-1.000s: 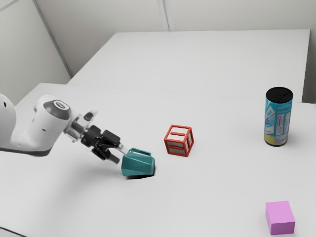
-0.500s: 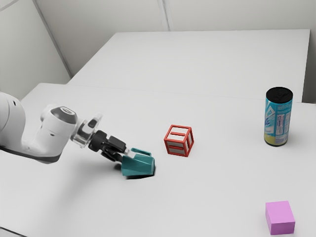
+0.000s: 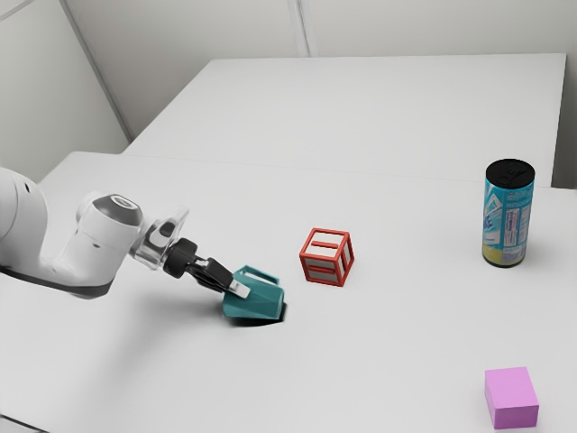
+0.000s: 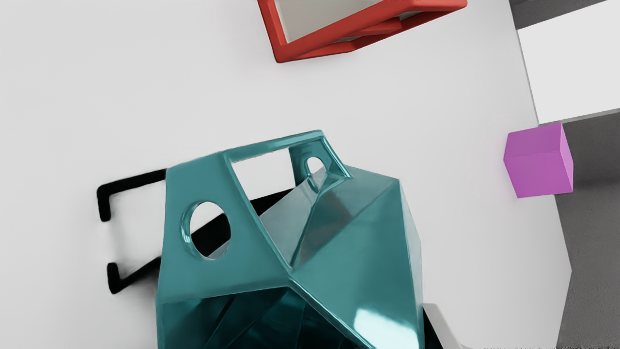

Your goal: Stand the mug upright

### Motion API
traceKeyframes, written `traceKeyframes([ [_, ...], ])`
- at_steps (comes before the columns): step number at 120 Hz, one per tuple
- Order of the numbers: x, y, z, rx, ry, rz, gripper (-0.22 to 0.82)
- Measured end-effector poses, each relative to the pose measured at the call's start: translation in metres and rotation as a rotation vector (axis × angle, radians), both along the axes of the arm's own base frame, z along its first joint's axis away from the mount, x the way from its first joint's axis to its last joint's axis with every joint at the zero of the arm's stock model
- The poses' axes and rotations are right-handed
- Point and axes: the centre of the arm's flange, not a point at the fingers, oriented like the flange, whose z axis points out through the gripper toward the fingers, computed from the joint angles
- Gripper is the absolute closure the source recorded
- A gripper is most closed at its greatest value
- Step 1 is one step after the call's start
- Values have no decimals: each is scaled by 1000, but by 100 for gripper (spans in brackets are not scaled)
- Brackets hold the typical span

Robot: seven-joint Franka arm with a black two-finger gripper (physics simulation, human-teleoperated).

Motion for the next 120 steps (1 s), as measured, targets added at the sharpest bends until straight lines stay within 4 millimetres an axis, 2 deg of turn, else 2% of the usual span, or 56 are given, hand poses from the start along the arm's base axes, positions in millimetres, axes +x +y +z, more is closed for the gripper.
traceKeyframes([
  [12,0,-1,2,3,-20,-15,72],
  [22,4,-7,11,14,-52,-43,74],
  [44,13,-18,49,100,-143,-139,77],
  [58,21,-25,67,216,-169,-228,78],
  [83,25,-38,81,521,-169,-362,78],
  [94,29,-52,88,638,-180,-409,79],
  [120,32,-102,89,815,-200,-482,79],
])
